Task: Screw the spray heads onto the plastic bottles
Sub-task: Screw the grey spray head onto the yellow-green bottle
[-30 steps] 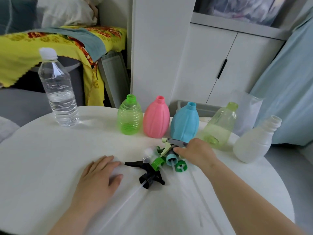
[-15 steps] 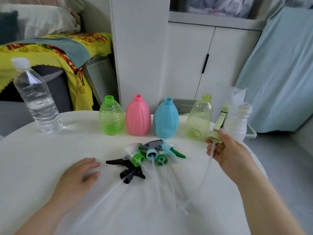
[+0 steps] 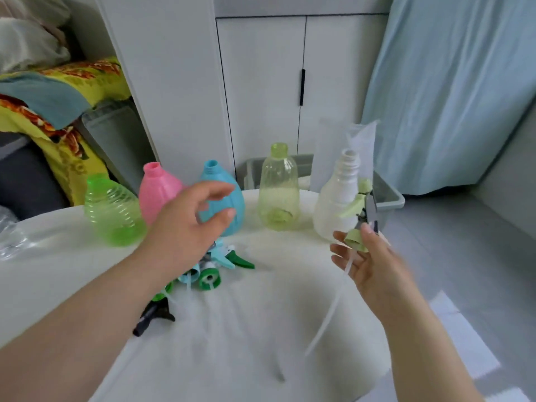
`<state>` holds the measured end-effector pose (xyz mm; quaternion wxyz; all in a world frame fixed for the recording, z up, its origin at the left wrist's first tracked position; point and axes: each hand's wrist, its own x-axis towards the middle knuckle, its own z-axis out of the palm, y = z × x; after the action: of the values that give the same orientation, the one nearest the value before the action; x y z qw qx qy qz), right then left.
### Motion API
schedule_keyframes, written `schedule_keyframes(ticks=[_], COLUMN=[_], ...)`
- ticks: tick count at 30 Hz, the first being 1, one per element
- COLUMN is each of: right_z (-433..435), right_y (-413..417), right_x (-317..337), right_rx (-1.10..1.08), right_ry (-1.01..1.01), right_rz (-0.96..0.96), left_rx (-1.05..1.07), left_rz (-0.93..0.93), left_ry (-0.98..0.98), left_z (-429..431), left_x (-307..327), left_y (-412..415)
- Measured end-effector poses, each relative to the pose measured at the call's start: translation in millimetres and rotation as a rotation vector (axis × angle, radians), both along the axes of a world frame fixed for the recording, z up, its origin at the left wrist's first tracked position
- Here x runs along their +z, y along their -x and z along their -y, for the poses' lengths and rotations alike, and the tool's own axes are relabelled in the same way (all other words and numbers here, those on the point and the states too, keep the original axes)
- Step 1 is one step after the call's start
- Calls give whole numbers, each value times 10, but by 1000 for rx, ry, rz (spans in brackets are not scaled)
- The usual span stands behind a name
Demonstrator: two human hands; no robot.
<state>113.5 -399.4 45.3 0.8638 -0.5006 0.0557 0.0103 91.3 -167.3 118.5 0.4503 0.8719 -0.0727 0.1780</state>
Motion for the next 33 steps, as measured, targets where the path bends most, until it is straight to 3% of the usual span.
schedule_keyframes(ticks=[9,18,33], right_z=[154,225,177], right_y=[-4,-25,-72], right_x=[-95,-140,-156], right_rx=[-21,16,30], right_ry=[-96,-76,-10], right_rz=[-46,-62,-48], left_rx=[120,157,191], left_rz=[86,-65,-128], left_ry=[27,106,253], left_z=[694,767,734], left_x=[-198,-312,-540], left_y=[-757,-1056,-1308])
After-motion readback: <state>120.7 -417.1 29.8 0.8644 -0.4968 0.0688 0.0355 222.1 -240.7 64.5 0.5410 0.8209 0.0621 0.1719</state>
